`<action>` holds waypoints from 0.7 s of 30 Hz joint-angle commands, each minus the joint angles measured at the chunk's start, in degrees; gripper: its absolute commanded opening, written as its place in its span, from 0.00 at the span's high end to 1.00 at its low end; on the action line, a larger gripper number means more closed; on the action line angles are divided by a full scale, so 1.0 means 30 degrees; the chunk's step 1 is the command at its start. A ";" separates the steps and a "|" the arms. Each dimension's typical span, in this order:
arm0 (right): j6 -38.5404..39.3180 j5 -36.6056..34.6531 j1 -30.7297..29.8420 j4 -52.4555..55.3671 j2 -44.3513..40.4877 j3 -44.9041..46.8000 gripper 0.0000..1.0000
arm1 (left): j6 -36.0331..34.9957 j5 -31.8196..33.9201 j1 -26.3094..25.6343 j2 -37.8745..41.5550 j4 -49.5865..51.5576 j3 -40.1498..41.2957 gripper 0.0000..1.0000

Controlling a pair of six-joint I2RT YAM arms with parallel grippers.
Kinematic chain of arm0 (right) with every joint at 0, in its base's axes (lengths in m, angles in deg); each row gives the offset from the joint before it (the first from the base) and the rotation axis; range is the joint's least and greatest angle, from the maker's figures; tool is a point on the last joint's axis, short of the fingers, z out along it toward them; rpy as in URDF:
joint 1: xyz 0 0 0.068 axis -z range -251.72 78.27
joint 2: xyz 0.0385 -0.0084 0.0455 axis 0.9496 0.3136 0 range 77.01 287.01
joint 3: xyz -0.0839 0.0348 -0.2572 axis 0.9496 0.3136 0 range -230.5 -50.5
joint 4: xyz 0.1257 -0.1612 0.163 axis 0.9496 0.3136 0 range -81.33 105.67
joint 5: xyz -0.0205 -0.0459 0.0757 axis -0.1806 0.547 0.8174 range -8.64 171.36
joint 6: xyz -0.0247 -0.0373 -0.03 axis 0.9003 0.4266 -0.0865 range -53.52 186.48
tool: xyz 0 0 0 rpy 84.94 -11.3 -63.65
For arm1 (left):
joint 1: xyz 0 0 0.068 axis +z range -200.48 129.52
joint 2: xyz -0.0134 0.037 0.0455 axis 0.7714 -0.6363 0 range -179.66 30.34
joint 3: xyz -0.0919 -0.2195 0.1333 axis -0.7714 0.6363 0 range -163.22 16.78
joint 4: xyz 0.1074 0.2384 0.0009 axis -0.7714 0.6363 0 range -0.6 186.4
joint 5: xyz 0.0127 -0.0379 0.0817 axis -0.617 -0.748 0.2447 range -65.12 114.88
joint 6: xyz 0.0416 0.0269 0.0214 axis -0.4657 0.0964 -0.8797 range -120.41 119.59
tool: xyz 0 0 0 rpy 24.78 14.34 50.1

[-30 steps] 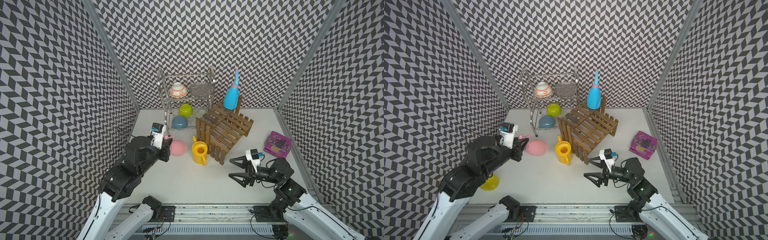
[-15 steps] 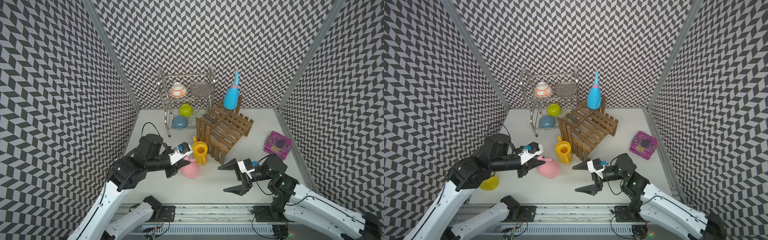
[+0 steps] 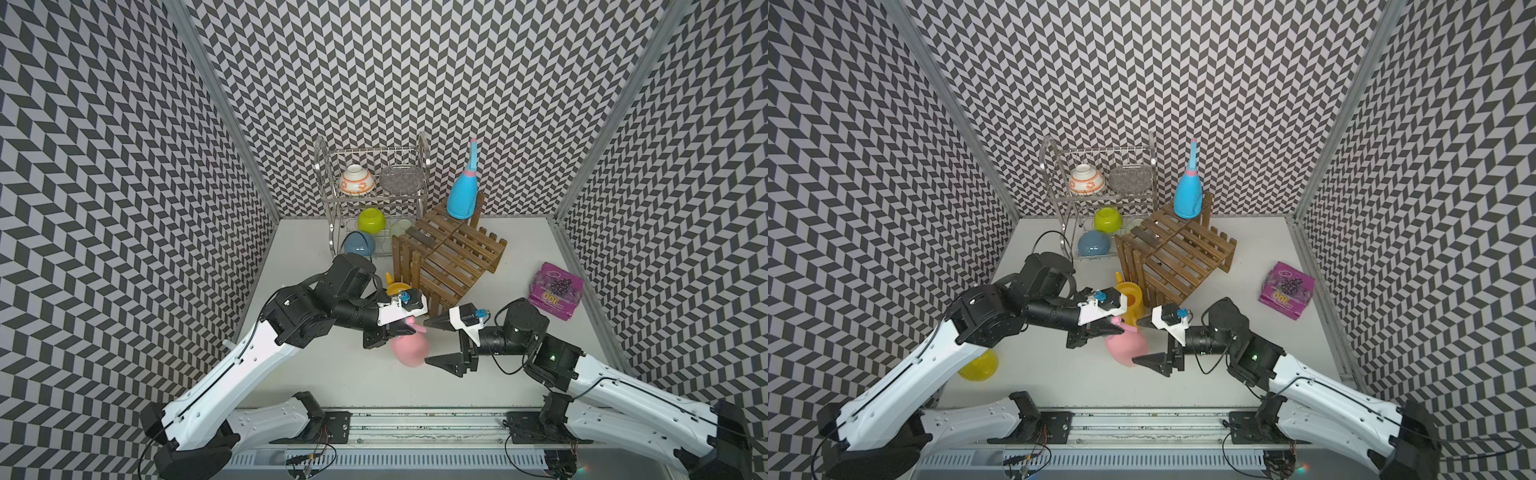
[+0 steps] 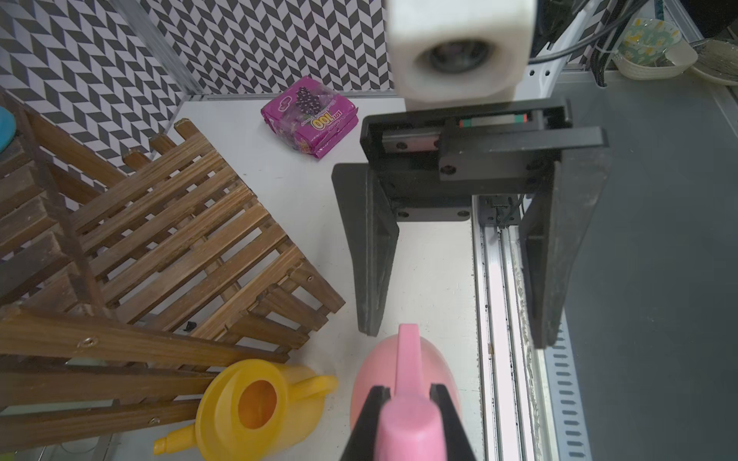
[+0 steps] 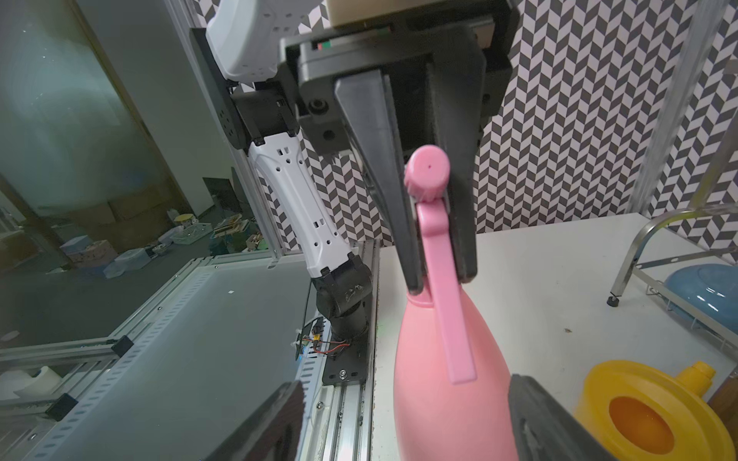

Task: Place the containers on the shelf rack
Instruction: 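Pick up a container from the center of the board.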

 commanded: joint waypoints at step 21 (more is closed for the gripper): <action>0.1981 0.0388 -0.0060 0.2745 0.0097 -0.2047 0.79 | 0.0847 0.1088 -0.2670 -0.1017 -0.0868 -0.0823 1.00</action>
